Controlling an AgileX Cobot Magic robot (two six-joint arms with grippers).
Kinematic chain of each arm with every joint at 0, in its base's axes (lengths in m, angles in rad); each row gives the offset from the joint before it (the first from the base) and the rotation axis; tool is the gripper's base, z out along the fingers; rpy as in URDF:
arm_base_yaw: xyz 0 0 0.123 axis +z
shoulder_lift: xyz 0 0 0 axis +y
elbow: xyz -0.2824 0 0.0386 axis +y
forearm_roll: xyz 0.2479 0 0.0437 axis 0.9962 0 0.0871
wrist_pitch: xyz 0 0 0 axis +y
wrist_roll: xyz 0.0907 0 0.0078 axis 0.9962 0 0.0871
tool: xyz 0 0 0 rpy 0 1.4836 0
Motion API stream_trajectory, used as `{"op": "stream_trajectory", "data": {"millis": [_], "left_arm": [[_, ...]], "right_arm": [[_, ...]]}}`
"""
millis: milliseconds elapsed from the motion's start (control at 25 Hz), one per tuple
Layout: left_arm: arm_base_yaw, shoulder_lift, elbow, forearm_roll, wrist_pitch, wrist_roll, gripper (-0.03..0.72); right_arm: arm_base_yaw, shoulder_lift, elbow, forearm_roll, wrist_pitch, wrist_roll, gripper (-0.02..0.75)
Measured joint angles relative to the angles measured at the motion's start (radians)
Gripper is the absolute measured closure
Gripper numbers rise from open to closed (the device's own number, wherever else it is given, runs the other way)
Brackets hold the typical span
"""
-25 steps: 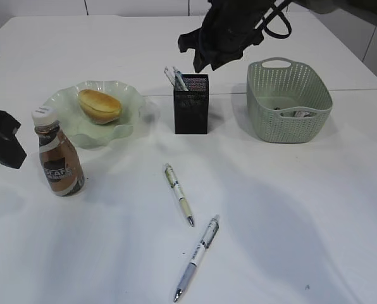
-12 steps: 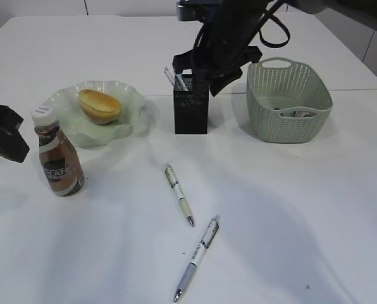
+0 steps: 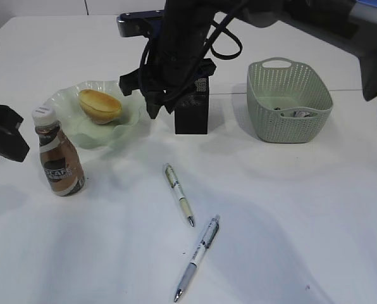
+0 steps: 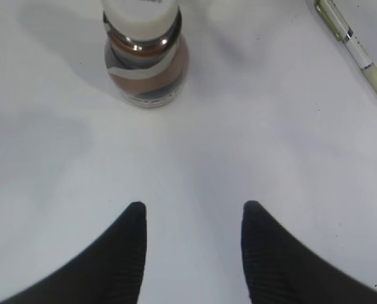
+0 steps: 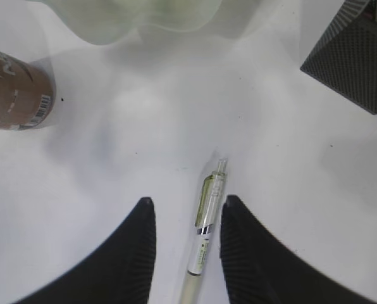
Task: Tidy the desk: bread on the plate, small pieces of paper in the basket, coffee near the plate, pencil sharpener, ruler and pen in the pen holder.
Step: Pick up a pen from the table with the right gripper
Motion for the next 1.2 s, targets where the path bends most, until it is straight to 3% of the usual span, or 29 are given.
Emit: {"op": "stream_trajectory", "data": {"millis": [480,1200], "left_arm": [[0.0,0.0,0.0,0.0,-0.002,0.002,0.348],[0.0,0.0,0.0,0.0,-0.006,0.002,0.348]], "right_arm": [[0.001,-0.002,0.172,-0.023,0.0,0.005,0.425],[0.072,0.093,0.174,-0.085,-0.006,0.134,0.384]]}}
